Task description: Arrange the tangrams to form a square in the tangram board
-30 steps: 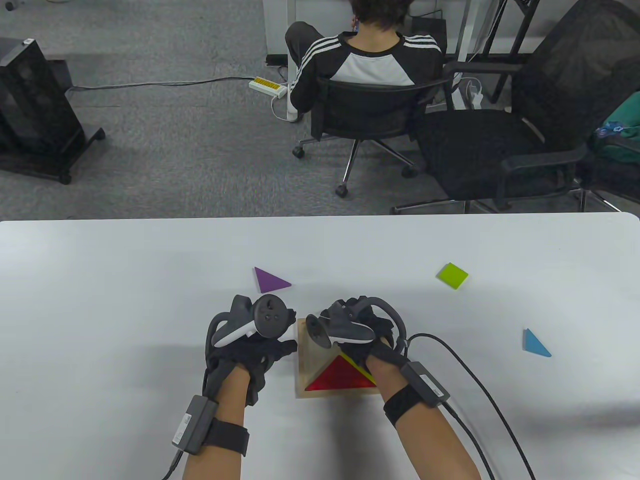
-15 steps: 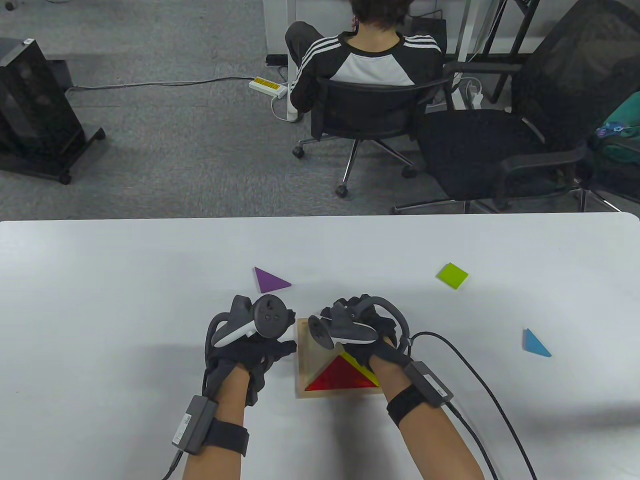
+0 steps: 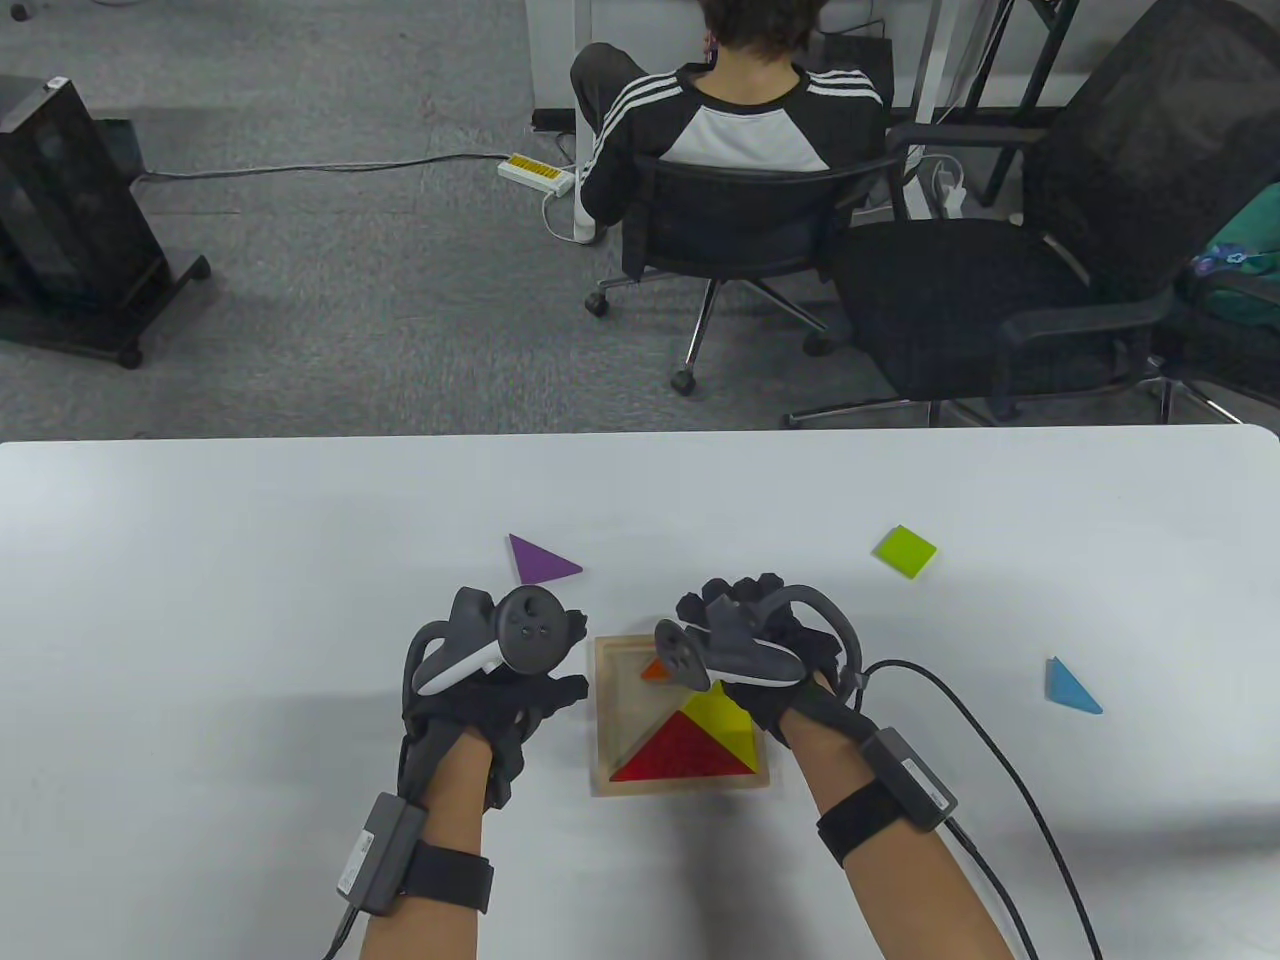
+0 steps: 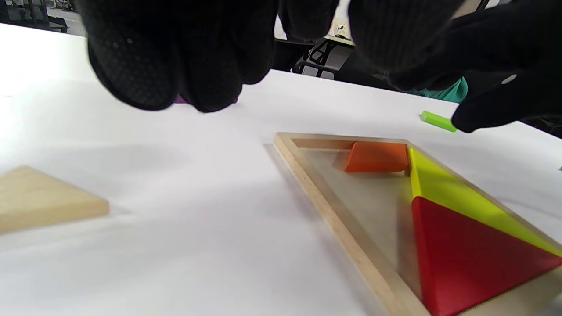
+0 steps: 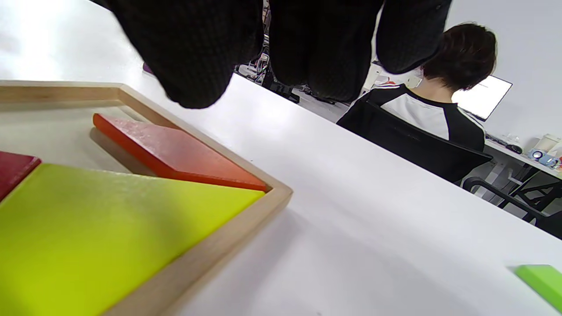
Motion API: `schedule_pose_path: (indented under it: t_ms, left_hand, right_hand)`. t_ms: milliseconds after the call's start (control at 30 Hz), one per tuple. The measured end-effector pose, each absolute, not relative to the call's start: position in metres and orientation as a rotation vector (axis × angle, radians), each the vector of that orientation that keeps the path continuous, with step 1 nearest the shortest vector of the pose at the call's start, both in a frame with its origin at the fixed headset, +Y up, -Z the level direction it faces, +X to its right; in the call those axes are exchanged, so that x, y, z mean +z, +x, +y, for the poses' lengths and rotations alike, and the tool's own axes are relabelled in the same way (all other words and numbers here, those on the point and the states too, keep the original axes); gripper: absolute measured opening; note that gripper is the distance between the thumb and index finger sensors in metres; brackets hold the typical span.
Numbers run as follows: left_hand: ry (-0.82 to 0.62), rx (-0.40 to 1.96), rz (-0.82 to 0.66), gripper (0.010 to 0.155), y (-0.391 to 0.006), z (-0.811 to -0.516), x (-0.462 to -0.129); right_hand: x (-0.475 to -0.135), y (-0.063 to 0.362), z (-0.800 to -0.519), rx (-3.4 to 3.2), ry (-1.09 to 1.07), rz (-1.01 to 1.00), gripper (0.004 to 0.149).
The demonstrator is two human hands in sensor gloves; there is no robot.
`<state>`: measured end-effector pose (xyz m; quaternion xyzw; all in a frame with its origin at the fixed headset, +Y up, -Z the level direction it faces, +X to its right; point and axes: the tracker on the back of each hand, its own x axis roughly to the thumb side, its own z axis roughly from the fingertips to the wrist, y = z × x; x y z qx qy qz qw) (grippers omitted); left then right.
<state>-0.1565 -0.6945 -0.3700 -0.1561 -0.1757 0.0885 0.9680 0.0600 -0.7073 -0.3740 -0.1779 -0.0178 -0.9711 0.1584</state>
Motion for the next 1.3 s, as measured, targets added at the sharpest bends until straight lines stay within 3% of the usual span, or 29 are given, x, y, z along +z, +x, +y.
schedule_pose_path:
  t_ms: [533, 967, 1300]
  left_hand:
    - [-0.256, 0.109, -0.250, 0.077, -0.190, -0.665, -0.361]
    - [-0.424, -0.110, -0.105, 0.085, -0.217, -0.709, -0.368]
    - [-0.517, -0.188, -0.074, 0.078, -0.224, -0.748, -0.370]
  right_hand:
    - [-0.360, 0.081, -0.695, -2.835, -0.517, 0.029, 0.068]
    - [-0.354, 0.082, -0.699, -2.853, -0.516, 0.037, 0.068]
    - [-0.352, 0.093, -0.714, -2.865, -0.510, 0.011, 0.068]
